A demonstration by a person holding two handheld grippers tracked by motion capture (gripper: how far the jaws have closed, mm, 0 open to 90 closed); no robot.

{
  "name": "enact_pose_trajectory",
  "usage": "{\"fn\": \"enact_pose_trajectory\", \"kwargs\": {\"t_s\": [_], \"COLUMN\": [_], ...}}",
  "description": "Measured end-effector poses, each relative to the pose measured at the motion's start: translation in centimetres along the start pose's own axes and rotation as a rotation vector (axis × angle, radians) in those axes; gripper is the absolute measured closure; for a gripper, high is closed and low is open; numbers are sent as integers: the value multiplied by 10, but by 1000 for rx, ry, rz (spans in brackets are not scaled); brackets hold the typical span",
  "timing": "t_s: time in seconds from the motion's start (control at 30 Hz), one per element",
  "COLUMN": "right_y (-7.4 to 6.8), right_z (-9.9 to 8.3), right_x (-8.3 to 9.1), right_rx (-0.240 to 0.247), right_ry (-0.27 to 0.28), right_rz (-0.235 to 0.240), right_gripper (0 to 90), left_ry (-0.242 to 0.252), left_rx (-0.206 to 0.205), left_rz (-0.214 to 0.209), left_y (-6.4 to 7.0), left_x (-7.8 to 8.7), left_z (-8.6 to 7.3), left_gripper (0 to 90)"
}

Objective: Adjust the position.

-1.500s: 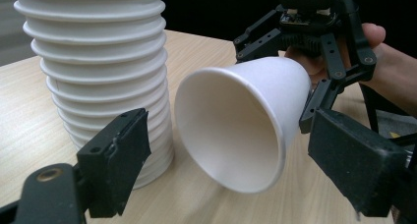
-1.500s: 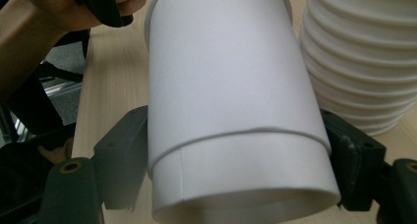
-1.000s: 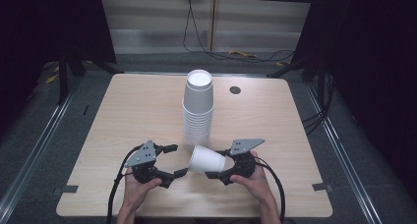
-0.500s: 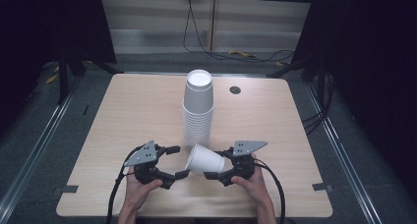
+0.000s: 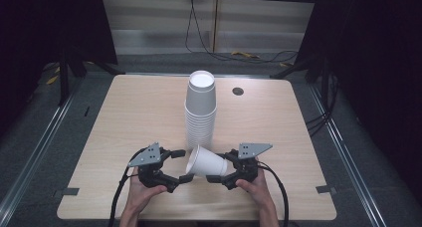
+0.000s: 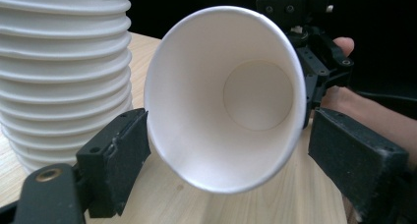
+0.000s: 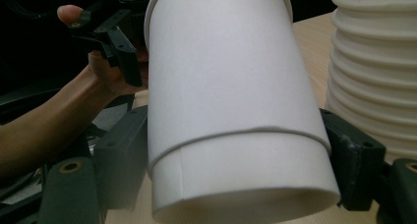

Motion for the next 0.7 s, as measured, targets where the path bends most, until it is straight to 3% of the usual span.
{"fn": "enact_pose_trajectory", "kwargs": {"t_s": [0.1,0.3,0.4,0.57,0.7], "right_y": [0,-1,-3,-3,-4], "right_z": [0,1,2,4,5], "right_x": [-1,-3,-4,-6,-7], "right_rx": [-3,6,14,23,25], "right_ry": [11,10,14,11,5], "right_rz": [-3,14,25,26,33], "right_gripper": [226,227,227,226,227], "left_ry": [-13,-27,-66,-89,-74], "left_rx": [11,0,-7,-32,-40], "left_rz": [37,13,22,-32,-57], "left_y": [-3,-4,-7,-10,-10], "left_x": [-4,-9,-13,-16,-18], "left_z": [-1,-2,-2,3,6], "left_gripper": [155,95,10,0,22]}}
Point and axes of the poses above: each handheld gripper's, and its own axes: x roughly backward along the jaws, z roughly out of its top, y roughly to its right, the point moved 3 cm from there along -x, roughly forward along the jaws, and after that the axes turned 1 degree about -x, right-handed, at the moved point
